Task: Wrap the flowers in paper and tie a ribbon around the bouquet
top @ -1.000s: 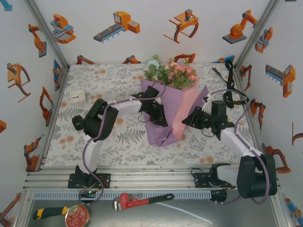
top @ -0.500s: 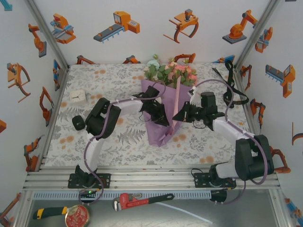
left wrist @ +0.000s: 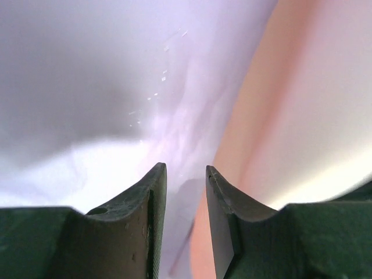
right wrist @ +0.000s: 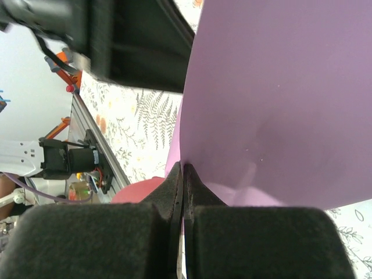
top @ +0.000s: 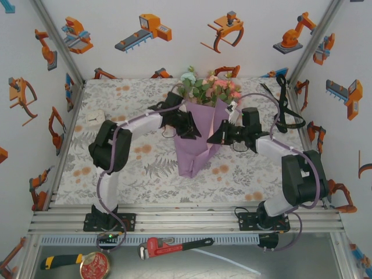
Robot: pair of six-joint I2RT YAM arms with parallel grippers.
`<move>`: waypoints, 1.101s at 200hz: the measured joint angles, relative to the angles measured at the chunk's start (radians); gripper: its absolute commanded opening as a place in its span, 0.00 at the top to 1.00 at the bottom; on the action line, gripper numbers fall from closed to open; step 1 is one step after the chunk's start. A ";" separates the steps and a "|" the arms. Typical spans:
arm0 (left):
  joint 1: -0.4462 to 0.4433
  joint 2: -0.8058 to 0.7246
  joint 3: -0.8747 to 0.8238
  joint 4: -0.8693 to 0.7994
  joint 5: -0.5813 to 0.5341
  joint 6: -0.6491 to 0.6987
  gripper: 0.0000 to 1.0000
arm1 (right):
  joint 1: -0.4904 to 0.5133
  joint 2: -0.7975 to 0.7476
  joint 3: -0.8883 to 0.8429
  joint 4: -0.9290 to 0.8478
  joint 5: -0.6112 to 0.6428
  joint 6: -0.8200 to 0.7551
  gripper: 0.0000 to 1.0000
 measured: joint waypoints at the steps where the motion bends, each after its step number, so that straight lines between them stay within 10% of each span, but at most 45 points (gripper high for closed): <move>1: 0.002 -0.004 0.000 -0.002 -0.001 0.000 0.64 | 0.000 0.000 0.000 0.000 0.000 0.000 1.00; 64: 0.122 -0.211 -0.106 -0.039 -0.077 0.004 0.73 | 0.020 0.061 0.067 -0.053 -0.011 -0.044 1.00; 127: -0.104 -0.175 -0.282 -0.061 0.012 0.026 0.89 | 0.070 0.146 0.167 -0.106 -0.029 -0.097 0.98; 220: -0.070 -0.147 -0.339 0.009 0.023 -0.029 0.69 | 0.109 0.238 0.224 -0.113 -0.056 -0.106 0.97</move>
